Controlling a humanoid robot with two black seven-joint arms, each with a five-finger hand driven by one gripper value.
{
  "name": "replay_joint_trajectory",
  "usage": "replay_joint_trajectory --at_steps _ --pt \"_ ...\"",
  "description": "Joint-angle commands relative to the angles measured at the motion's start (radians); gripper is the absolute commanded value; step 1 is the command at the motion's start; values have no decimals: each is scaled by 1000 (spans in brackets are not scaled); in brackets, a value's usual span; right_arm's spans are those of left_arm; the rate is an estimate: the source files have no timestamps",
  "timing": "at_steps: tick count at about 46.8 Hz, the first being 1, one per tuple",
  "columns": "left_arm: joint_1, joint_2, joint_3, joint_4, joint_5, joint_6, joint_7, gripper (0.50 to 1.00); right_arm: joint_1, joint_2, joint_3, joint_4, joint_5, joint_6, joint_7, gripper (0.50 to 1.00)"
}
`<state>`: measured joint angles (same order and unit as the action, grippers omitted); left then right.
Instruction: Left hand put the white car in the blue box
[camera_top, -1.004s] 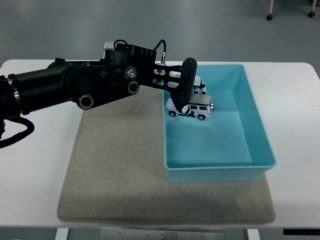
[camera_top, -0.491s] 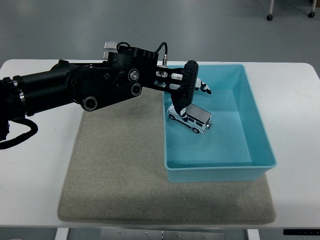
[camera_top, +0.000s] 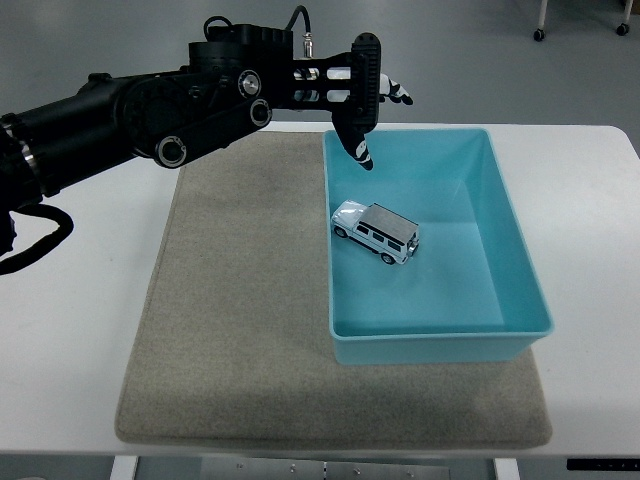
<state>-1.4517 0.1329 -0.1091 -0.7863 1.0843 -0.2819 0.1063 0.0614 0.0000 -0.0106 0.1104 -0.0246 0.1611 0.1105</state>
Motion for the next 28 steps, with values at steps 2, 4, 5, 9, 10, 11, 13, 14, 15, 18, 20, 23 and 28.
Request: replay_joint_trajectory --at_steps 2,4,5,9,10,11,13,14,15,18,20,23,28 --pt "5 7 -6 45 -6 33 -2 994 0 0 0 0 0 0 0 936" --pt "8 10 -6 70 -6 50 -2 994 0 0 0 0 0 0 0 936" --pt "10 11 -6 82 -6 58 -2 994 0 0 0 0 0 0 0 936" --pt "17 11 -21 124 -17 78 -2 994 0 0 1 0 0 0 0 936" --pt "20 11 -30 133 -27 79 -3 996 0 0 1 0 0 0 0 936" --pt "22 11 -44 140 -40 79 -4 996 0 0 0 0 0 0 0 936" --pt "24 13 -69 162 -73 81 -4 996 0 0 0 0 0 0 0 936" --pt "25 13 -78 174 -92 81 -7 996 0 0 0 0 0 0 0 936" --pt "28 13 -81 185 -108 81 -7 996 0 0 0 0 0 0 0 936" --pt "43 14 -84 225 -159 81 -10 996 0 0 0 0 0 0 0 936" --pt "50 14 -84 249 -191 81 -10 996 0 0 0 0 0 0 0 936" --pt "53 14 -84 282 -240 82 -10 996 0 0 0 0 0 0 0 936" --pt "54 14 -86 331 -346 95 -10 996 0 0 1 0 0 0 0 936"
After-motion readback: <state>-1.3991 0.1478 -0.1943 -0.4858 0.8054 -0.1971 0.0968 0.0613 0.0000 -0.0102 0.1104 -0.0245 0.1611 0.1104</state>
